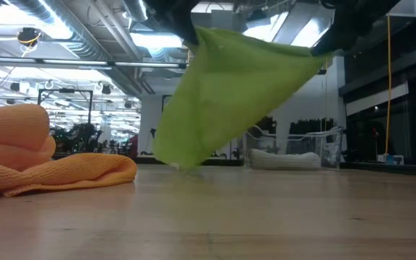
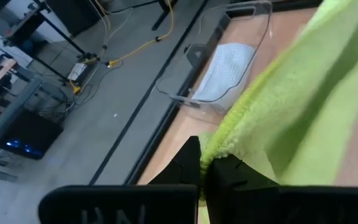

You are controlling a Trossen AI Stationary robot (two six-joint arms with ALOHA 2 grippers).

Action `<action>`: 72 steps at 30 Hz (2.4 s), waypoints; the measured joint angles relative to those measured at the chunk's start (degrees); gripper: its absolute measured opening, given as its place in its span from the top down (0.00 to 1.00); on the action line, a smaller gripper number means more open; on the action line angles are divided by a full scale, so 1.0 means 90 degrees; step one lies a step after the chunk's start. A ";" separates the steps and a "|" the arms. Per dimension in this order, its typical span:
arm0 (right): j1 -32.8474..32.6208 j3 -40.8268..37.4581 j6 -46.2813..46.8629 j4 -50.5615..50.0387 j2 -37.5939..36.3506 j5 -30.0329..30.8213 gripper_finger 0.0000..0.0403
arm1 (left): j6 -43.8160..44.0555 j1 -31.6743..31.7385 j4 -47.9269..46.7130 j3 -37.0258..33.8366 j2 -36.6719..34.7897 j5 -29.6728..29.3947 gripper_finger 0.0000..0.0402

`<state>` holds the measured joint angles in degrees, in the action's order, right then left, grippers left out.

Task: Fold microfiber towels
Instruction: Fold the green microfiber

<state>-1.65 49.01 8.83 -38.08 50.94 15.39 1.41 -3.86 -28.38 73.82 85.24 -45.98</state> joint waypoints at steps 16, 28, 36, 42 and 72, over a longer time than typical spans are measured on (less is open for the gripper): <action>0.0005 0.0001 -0.0226 0.0020 0.0002 -0.0105 0.99 | -0.0007 0.0002 -0.0010 0.0000 0.0026 -0.0468 1.00; 0.0005 0.1113 -0.0814 0.0001 -0.0010 0.0332 0.99 | -0.0057 0.0002 0.0013 0.0000 0.0028 -0.0680 1.00; 0.0005 0.1501 -0.0976 -0.0630 0.0005 0.0336 0.99 | -0.0232 0.0005 0.0160 0.0000 0.0028 -0.1207 1.00; 0.0005 0.1501 -0.1050 -0.1217 0.0170 0.0349 0.99 | -0.0216 -0.0039 0.0172 0.0000 0.0028 -0.1154 1.00; -0.0489 0.1501 -0.0203 -0.1110 0.2033 -0.1059 0.99 | 0.1660 -0.0870 -0.1214 -0.0007 0.0082 0.1078 1.00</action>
<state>-6.05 62.52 7.00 -48.07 69.23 5.86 16.35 -11.69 -39.30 73.76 85.97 -36.27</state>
